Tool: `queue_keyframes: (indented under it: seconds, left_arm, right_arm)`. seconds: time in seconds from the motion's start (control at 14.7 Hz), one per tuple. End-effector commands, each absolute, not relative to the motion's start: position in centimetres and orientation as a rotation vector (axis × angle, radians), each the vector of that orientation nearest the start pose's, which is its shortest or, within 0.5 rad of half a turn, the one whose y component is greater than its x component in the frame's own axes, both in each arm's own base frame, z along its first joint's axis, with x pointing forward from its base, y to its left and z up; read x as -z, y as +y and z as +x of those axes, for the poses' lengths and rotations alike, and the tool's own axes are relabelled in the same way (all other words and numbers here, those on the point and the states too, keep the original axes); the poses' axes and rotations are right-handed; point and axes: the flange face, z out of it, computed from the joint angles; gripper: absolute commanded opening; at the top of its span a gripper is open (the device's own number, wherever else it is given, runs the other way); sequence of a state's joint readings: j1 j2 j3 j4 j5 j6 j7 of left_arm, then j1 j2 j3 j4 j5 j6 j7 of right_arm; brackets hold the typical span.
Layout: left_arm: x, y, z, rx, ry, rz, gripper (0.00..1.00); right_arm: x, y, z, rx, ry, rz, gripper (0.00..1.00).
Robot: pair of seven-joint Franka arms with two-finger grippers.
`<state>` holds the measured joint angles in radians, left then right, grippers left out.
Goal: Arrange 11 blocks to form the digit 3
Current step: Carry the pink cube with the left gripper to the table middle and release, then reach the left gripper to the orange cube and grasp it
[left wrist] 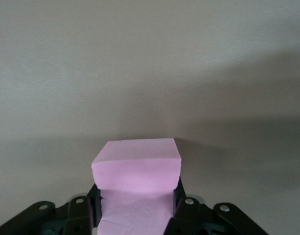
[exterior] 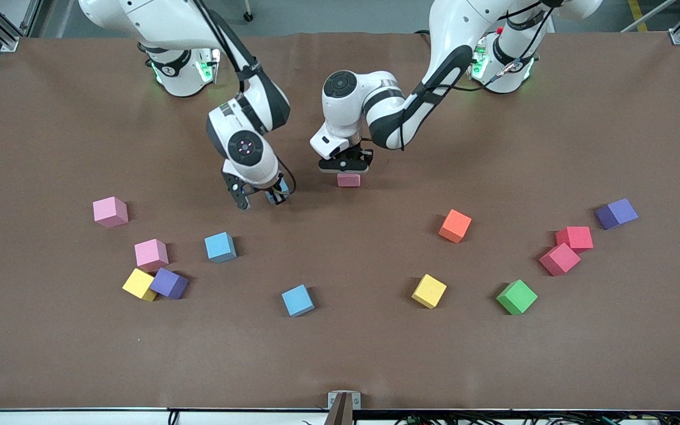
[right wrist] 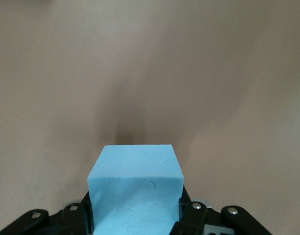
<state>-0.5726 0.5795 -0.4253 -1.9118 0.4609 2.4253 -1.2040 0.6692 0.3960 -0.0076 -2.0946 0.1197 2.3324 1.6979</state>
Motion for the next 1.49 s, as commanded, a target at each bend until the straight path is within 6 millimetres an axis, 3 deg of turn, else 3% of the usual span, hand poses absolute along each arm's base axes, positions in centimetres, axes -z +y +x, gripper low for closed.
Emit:
queue_keyframes:
  seconds: [0.0, 0.07, 0.14, 0.27, 0.48, 0.61, 0.82, 1.02, 1.15, 1.43]
  left_arm:
    - [-20.7, -52.2, 35.1, 0.125, 0.162, -3.123, 0.54]
    - [-20.7, -52.0, 35.3, 0.120, 0.123, -3.126, 0.85]
    - [-20.6, -52.0, 35.3, 0.114, 0.117, -3.124, 1.00]
    - [-22.1, -51.8, 36.1, 0.139, 0.097, -3.130, 1.00]
    - [-27.2, -51.0, 37.1, 0.199, 0.046, -3.100, 1.00]
    - [-31.4, -49.8, 38.4, 0.186, -0.089, -3.127, 1.00]
    - [-35.6, -45.0, 43.5, 0.185, -0.341, -3.135, 1.00]
    - [-36.7, -38.2, 50.0, 0.200, -0.584, -3.102, 1.00]
    - [-36.5, -32.7, 53.3, 0.163, -0.751, -3.026, 1.00]
    - [-33.5, -25.9, 56.5, 0.078, -0.959, -2.933, 1.00]
  right_arm:
    - [-22.4, 34.8, 42.0, -0.174, 1.835, -2.642, 0.24]
    - [-22.7, 34.7, 41.9, -0.164, 1.830, -2.628, 0.24]
    - [-22.6, 34.5, 41.8, -0.160, 1.838, -2.616, 0.24]
    - [-22.7, 34.6, 41.8, -0.147, 1.880, -2.568, 0.24]
    - [-23.0, 35.6, 41.6, -0.118, 1.964, -2.453, 0.24]
    - [-22.9, 36.1, 41.5, -0.113, 1.985, -2.413, 0.24]
    - [-23.3, 37.0, 41.4, -0.139, 2.012, -2.368, 0.24]
    - [-23.7, 38.2, 41.5, -0.160, 2.030, -2.327, 0.24]
    - [-23.3, 39.8, 41.0, -0.173, 2.049, -2.312, 0.24]
    - [-21.7, 42.6, 40.9, -0.176, 2.097, -2.274, 0.24]
